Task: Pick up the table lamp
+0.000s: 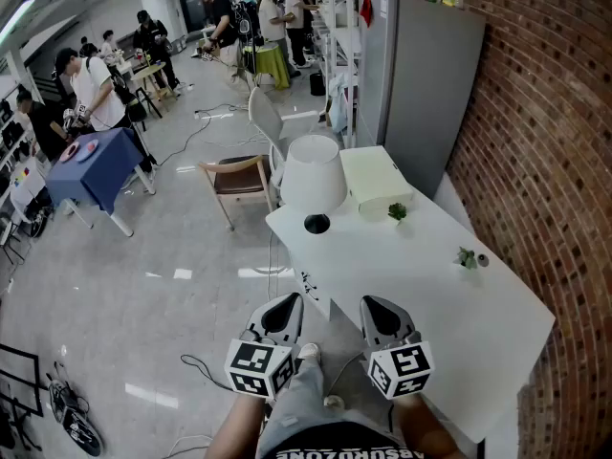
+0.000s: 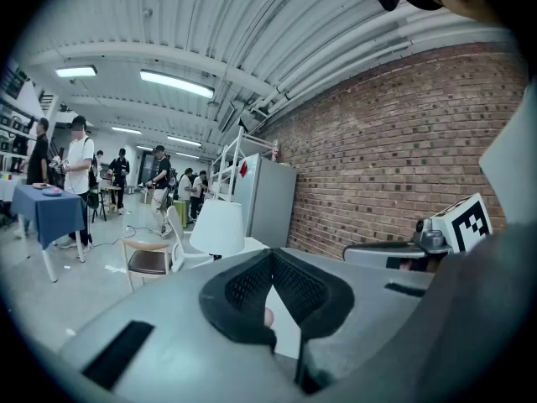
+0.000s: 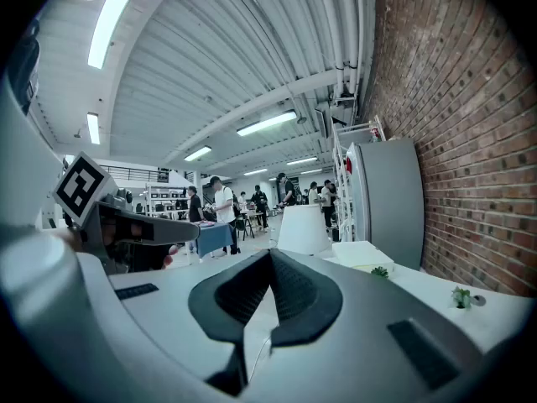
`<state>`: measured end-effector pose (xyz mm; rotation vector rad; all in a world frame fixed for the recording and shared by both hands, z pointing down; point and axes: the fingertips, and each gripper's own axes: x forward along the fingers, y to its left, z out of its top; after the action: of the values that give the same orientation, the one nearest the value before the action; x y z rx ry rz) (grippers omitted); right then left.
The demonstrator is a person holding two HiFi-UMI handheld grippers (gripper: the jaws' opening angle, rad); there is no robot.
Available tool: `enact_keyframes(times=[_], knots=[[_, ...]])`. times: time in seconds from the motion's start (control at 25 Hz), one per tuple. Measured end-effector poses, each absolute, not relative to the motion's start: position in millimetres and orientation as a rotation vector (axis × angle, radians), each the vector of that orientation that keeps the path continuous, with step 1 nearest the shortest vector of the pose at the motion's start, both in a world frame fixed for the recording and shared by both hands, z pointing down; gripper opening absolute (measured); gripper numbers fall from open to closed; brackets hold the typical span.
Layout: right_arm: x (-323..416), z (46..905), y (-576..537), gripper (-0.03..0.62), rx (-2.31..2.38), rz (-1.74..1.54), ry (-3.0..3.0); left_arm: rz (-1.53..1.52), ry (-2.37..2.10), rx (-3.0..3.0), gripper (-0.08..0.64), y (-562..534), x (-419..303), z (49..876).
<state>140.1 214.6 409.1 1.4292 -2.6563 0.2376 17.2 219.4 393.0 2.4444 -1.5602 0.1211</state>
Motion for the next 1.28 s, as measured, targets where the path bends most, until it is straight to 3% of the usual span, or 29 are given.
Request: enact_keyframes(times=[0.8, 0.96, 1.08, 1.28], knots=[[131.8, 417.0, 159.3, -0.002, 1.459, 0.275, -2.673, 0.179, -1.536, 2.45, 0.006, 162.4, 13.5, 404.8], [129.2, 417.1, 145.5, 0.068, 1.431, 0.277, -2.683, 0.158, -1.564, 2.416, 0.02, 147.6, 3.5, 407.2], [129.9, 419.2, 133.7, 0.098, 1.423, 0.277, -2.681, 0.15, -1.573, 2.433, 0.103, 135.9, 2.3, 404.7], [127.6, 423.8, 117.2, 0.154, 1.393, 0.323, -2.691, 0.188, -1.57, 2.44, 0.149, 121.6, -0.5, 409.8]])
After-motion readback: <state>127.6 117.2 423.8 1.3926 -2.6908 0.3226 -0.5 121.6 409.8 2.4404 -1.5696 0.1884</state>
